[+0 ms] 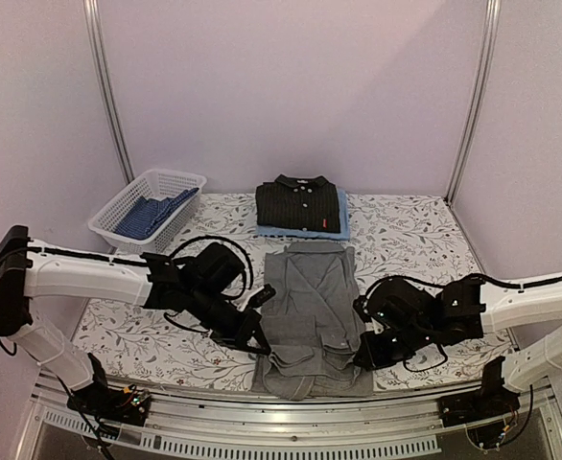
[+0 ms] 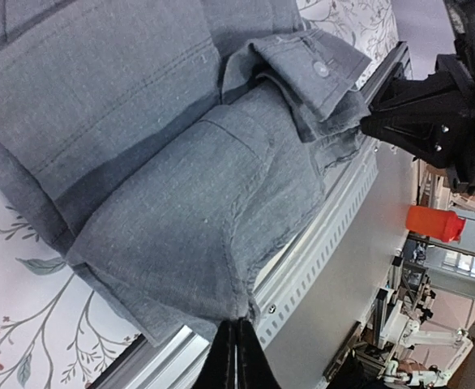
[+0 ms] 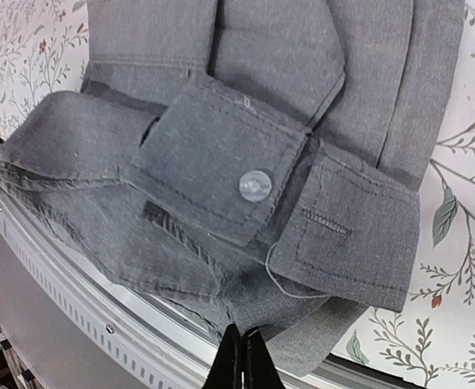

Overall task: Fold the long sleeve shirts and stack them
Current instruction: Fold the rectangle-folded shirt at the center of the board, then smooth out the 2/3-rectangle-folded shirt at the center of the board, then pick up the 2/3-rectangle-folded shirt from the center of the board, then fold the 2/3-rectangle-folded shirt at the center of the board, then smooth out the square-folded shirt at the center of the board.

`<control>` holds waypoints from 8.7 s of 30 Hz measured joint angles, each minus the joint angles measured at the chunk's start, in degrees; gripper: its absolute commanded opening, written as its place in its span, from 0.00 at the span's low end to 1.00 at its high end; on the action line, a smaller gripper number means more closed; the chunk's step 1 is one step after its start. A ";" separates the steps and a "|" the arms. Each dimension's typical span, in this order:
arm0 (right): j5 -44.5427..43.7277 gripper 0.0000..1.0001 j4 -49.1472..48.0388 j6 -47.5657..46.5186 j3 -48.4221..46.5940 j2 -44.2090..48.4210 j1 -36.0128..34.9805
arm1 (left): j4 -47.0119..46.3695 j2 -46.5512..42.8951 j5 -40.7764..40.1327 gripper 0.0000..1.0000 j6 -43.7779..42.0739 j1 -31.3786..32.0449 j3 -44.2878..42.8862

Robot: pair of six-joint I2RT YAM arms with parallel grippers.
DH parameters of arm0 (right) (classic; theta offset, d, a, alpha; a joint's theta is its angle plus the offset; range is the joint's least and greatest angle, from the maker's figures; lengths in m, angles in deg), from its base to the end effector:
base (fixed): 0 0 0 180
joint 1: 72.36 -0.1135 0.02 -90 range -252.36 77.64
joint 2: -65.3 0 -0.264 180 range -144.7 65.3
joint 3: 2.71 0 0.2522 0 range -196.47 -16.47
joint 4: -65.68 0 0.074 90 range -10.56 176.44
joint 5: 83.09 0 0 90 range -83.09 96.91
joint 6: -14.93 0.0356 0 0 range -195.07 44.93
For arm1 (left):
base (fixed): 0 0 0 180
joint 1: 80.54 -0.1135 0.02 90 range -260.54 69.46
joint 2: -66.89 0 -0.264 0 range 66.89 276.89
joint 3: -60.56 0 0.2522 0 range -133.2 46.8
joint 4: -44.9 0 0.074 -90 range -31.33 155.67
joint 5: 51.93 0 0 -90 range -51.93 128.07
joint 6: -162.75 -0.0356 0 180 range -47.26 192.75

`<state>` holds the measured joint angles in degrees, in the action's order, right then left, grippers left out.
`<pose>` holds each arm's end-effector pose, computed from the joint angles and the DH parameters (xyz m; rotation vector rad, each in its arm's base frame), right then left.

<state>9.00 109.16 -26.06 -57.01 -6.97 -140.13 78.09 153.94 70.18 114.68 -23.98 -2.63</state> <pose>0.0865 0.2151 0.1909 -0.4760 2.8008 0.6427 0.1461 -0.2555 0.1877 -0.6042 -2.7994 1.1754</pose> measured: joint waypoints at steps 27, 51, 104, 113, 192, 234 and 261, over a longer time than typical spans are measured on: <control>-8.11 0.47 -4.44 -9.20 -11.58 -10.27 21.16 | -6.34 9.20 -6.97 0.48 2.40 -15.63 -6.16; -5.14 0.35 -9.22 -9.01 -9.88 -22.62 18.73 | -14.03 19.06 -7.23 0.28 -0.28 -8.72 -5.27; 1.70 0.25 -6.54 17.49 11.72 1.90 -5.01 | -7.69 -0.61 -7.98 0.33 9.92 8.70 13.86; 2.95 0.26 -8.33 18.25 12.63 1.55 -5.68 | -9.29 0.98 -7.32 0.20 10.99 9.51 13.57; -6.23 0.00 -13.07 -7.80 -22.69 -25.97 23.32 | -7.19 8.33 -14.99 0.00 -4.92 -23.47 -3.50; -8.31 0.68 -5.55 -20.81 -45.07 -49.35 7.39 | -2.91 9.22 -30.08 0.34 -1.77 -26.82 0.04; -3.34 0.38 -5.66 -21.92 -57.02 -51.69 18.97 | 5.40 3.54 -24.11 0.02 0.57 -5.20 0.83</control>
<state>5.65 103.50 -47.98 -114.03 -58.67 -121.16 83.48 157.48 46.08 115.25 -29.19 -1.80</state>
